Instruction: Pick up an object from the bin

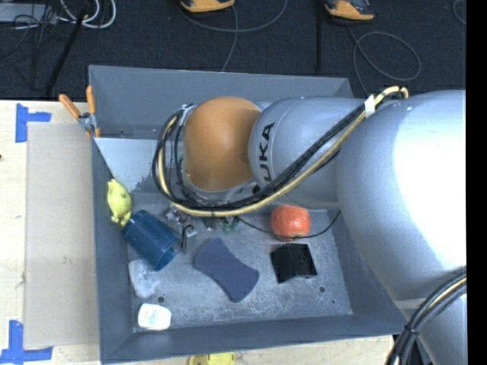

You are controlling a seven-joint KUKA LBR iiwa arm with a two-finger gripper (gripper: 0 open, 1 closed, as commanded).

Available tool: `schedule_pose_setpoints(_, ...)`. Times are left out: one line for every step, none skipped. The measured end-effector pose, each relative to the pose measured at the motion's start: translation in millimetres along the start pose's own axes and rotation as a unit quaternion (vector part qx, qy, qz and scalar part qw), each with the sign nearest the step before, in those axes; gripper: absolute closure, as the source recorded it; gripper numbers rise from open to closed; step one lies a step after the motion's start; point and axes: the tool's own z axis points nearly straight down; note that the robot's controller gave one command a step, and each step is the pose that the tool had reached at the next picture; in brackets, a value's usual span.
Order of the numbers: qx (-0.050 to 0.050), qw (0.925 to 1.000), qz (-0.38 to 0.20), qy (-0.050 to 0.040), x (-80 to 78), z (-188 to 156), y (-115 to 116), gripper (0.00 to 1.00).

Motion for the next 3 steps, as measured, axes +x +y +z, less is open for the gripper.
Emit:
schedule_pose_setpoints(0.0,1.0,0.001,0.0001,0.1,0,0,1.0)
schedule_pose_setpoints(0.0,1.0,0.0,-0.0001,0.2,0,0,1.0)
schedule_pose_setpoints(0.005,0.9985,-0.052,-0.0132,16.2,-2,10,1.0)
